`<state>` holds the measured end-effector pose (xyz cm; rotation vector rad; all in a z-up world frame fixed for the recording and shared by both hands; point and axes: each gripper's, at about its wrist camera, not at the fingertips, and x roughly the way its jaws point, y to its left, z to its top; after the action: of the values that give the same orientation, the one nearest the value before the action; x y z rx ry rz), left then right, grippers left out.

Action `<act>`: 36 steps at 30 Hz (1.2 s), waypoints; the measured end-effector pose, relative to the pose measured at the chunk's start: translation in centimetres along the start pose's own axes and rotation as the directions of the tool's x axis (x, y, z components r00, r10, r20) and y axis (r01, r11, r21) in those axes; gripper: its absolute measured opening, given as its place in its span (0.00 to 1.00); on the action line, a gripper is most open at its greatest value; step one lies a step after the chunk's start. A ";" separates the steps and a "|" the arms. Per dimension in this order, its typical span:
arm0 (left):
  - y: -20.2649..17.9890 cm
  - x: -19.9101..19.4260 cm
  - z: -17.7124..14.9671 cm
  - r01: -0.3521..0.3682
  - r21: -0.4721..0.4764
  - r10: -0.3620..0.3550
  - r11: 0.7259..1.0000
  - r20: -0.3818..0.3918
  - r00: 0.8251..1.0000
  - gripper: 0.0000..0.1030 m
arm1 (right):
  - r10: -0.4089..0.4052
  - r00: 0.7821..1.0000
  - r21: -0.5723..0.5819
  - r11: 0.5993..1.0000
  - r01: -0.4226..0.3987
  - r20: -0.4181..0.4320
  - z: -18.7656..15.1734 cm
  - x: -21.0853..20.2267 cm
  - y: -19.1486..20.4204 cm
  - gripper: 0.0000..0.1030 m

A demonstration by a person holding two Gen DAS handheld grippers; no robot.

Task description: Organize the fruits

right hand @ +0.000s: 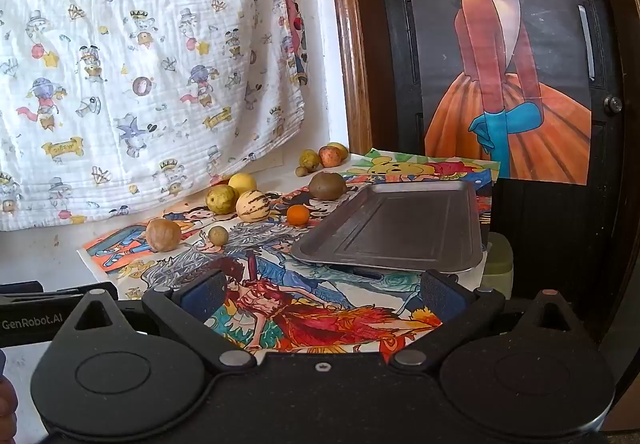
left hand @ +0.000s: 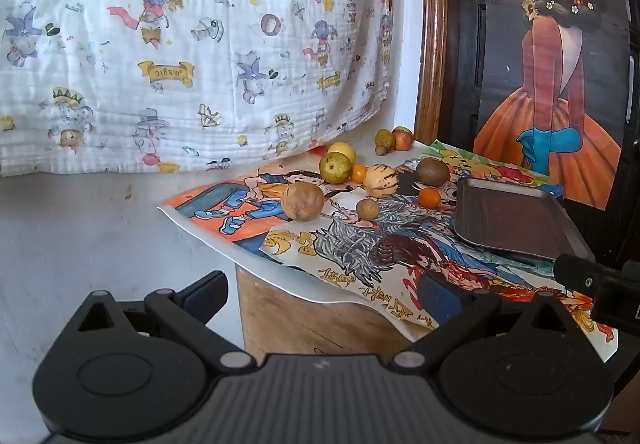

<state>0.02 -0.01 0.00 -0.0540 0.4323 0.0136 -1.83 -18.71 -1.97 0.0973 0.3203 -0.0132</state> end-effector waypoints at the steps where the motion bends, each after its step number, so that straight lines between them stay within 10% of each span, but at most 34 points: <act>1: 0.0 0.0 0.0 0.000 0.000 0.000 1.000 0.000 1.000 1.00 | 0.000 1.000 0.000 1.000 0.000 0.000 0.0 0.0 0.0 1.00; 36: 0.4 -0.1 -0.4 0.007 -0.006 -0.007 1.000 -0.014 1.000 1.00 | 0.001 1.000 0.005 1.000 -0.001 -0.009 -0.1 0.1 0.1 1.00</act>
<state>-0.27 0.38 -0.34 -0.0613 0.4457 0.0078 -1.72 -18.59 -2.10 0.1022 0.3297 -0.0126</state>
